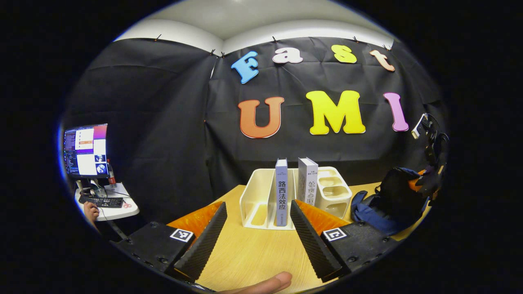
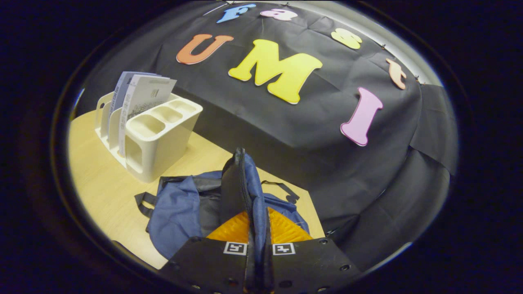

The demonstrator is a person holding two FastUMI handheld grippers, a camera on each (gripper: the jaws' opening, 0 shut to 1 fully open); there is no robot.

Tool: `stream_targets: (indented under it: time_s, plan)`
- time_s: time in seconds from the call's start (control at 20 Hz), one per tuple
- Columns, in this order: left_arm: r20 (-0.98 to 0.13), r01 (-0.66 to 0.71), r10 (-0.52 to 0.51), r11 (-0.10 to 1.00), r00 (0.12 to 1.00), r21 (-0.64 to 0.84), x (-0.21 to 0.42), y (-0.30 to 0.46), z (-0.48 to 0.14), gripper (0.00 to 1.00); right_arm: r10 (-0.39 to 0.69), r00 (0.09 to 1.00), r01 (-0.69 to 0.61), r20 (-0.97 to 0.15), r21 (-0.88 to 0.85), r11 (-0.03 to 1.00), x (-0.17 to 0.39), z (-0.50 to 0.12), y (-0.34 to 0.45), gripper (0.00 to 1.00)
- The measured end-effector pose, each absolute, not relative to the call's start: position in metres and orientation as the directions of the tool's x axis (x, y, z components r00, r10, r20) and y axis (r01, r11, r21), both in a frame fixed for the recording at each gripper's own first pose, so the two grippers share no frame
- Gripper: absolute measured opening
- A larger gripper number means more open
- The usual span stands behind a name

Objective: Open the schoolbag, grab two books from the bookshelf and put them into the schoolbag.

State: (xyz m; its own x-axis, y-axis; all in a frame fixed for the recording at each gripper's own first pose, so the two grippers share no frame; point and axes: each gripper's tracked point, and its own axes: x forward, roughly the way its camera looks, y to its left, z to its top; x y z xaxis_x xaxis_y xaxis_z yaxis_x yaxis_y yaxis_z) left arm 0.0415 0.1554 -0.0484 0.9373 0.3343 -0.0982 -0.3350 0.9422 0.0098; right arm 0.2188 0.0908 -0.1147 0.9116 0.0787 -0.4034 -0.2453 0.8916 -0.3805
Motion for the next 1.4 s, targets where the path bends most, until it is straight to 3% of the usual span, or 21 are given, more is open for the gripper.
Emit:
stream_targets:
  time_s: [0.45, 0.85, 1.3, 1.4]
  plan:
    - [-0.164, -0.204, 0.189, 0.976, 0.968, -0.076, 0.084, 0.124, -0.041, 0.99, 0.103, 0.944, -0.251, -0.315, -0.478, 0.842, 0.237, -0.047, 0.052, 0.08]
    - [-0.161, -0.173, 0.167, 0.985, 0.973, -0.028, 0.145, 0.106, -0.002, 0.99, 0.151, 0.927, -0.3, -0.344, -0.434, 0.85, 0.26, -0.037, 0.034, 0.08]
    - [-0.249, -0.126, 0.135, 0.991, 0.959, 0.051, 0.251, 0.093, 0.02, 0.99, 0.213, 0.9, -0.362, -0.38, -0.382, 0.85, 0.278, -0.034, 0.009, 0.08]
    - [-0.27, -0.141, 0.158, 0.987, 0.95, 0.082, 0.274, 0.095, 0.02, 0.98, 0.22, 0.897, -0.37, -0.383, -0.376, 0.85, 0.279, -0.039, 0.004, 0.04]
